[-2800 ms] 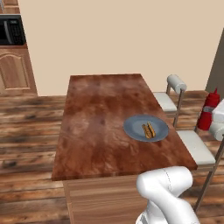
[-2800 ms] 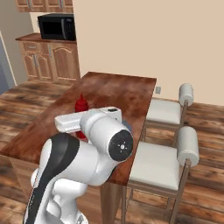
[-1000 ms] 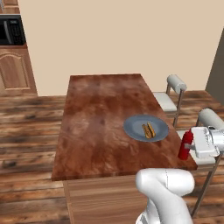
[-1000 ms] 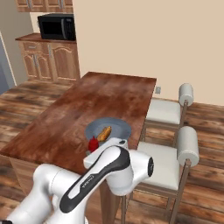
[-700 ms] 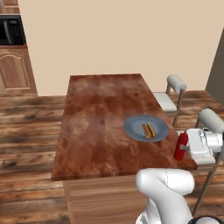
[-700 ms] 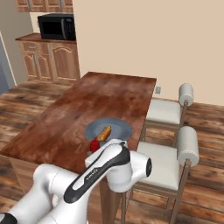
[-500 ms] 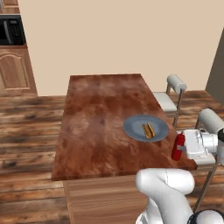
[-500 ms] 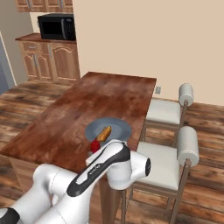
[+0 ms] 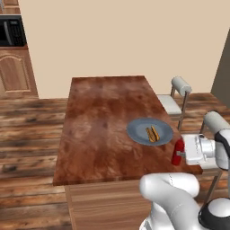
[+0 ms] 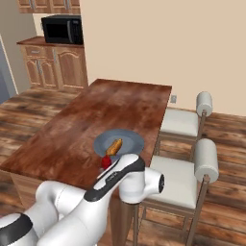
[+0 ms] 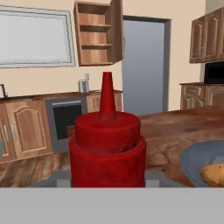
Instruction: Move the hot dog bun to the plate on the dining table and place the condiment next to that plate. Then navigate to the fridge and take the sausage and place it on the plate as well.
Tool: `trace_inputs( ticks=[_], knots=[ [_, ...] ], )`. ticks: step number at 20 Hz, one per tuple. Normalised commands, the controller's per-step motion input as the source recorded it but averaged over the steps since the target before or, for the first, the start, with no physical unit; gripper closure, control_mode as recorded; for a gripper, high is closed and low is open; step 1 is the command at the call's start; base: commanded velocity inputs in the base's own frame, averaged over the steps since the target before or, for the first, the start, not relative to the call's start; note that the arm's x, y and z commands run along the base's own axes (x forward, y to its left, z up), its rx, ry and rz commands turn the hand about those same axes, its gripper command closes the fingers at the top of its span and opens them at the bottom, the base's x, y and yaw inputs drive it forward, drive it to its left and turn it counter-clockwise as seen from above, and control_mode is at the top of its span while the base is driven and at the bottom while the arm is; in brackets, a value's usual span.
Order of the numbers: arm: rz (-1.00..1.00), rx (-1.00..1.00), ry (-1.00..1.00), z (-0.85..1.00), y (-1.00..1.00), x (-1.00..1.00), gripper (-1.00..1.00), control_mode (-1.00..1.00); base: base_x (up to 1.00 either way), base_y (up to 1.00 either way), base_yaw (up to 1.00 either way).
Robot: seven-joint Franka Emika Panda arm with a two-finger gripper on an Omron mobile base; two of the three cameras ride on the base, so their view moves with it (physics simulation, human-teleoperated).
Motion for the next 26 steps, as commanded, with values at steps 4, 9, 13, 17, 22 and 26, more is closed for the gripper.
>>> trace_inputs(
  ticks=[4, 9, 13, 17, 22, 26],
  knots=[
    [0.01, 0.00, -0.01, -0.14, -0.05, 0.33, 1.00, -1.00, 0.00, 0.00, 0.00],
    [0.02, 0.00, -0.02, -0.08, -0.09, 0.37, 1.00, -1.00, 0.00, 0.00, 0.00],
    [0.04, 0.00, 0.00, -0.18, -0.09, 0.41, 1.00, -1.00, 0.00, 0.00, 0.00],
    [0.05, 0.00, 0.00, -0.25, -0.04, 0.40, 1.00, -1.00, 0.00, 0.00, 0.00],
    [0.07, 0.00, 0.00, -0.26, -0.04, 0.34, 1.00, -1.00, 0.00, 0.00, 0.00],
    [0.07, 0.00, -0.04, -0.23, -0.01, 0.25, 1.00, -1.00, 0.00, 0.00, 0.00]
  ],
)
